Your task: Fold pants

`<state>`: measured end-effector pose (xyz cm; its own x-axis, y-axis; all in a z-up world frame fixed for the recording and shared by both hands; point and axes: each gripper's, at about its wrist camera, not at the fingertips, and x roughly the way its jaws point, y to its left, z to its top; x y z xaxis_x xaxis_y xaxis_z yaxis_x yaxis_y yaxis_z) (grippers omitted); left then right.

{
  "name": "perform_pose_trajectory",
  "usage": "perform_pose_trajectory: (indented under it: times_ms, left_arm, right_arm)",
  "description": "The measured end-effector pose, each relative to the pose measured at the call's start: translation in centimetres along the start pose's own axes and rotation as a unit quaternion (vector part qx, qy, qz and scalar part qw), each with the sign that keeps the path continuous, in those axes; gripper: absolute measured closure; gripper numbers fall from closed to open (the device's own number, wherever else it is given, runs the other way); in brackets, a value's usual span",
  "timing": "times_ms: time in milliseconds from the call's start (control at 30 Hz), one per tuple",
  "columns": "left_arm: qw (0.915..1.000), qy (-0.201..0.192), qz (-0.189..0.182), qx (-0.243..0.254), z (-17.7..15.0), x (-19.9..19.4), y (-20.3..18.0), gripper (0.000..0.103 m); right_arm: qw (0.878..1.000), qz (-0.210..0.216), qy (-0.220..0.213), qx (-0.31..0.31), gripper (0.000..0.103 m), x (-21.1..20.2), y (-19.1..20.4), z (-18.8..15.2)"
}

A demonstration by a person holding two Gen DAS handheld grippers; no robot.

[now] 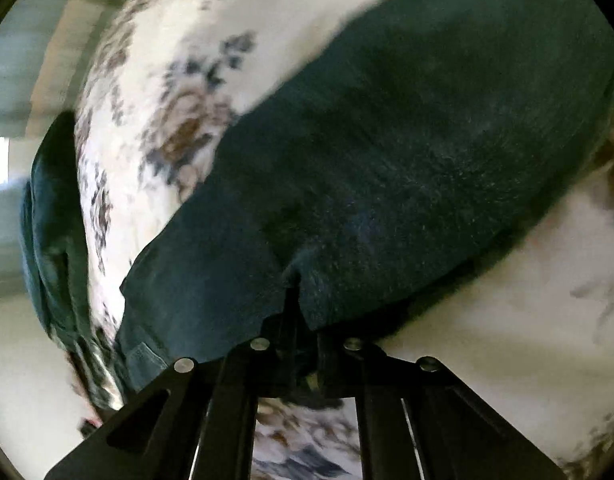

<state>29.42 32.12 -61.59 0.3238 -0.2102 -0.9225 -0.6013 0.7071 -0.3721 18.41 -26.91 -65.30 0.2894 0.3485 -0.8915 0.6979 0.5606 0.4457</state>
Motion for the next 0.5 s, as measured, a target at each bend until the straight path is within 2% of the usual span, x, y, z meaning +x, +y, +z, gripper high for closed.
perform_pose_trajectory:
  times_ms: [67,167,200,233,300,333,400,500]
  left_arm:
    - [0.9997,0.011,0.004,-0.021,0.2,1.3,1.2,0.074]
    - [0.9995,0.013,-0.006,-0.027,0.6,1.0,1.3,0.071]
    - [0.9996,0.015,-0.009,-0.023,0.5,0.6,1.0,0.067]
    - [0.9997,0.019,-0.006,-0.016,0.1,-0.1,0.7,0.067]
    - [0.9995,0.029,0.005,0.009,-1.5,-2.1,-0.2,0.062]
    - [0.9989,0.037,0.011,0.027,-2.7,-3.0,-0.8,0.054]
    - [0.9959,0.054,0.033,0.065,-5.7,-4.9,-2.3,0.052]
    - [0.9859,0.039,0.052,0.154,-8.7,-6.5,-6.8,0.052]
  right_arm:
    - [0.999,-0.023,0.023,-0.003,0.096,1.0,-0.6,-0.1]
    - [0.997,-0.017,0.063,0.052,0.095,2.8,-2.9,-0.1]
    - [0.996,-0.012,0.073,0.053,0.094,3.1,-3.0,0.2]
    - [0.995,-0.007,0.082,0.058,0.093,3.0,-3.1,0.6]
    - [0.993,0.004,0.106,0.055,0.085,2.1,-3.5,1.2]
    - [0.992,0.003,0.116,0.045,0.076,1.6,-3.1,1.2]
    - [0.993,-0.02,0.118,-0.004,0.059,-0.3,-1.9,1.1]
    - [0.989,-0.048,0.097,-0.102,0.056,-3.3,1.4,0.6]
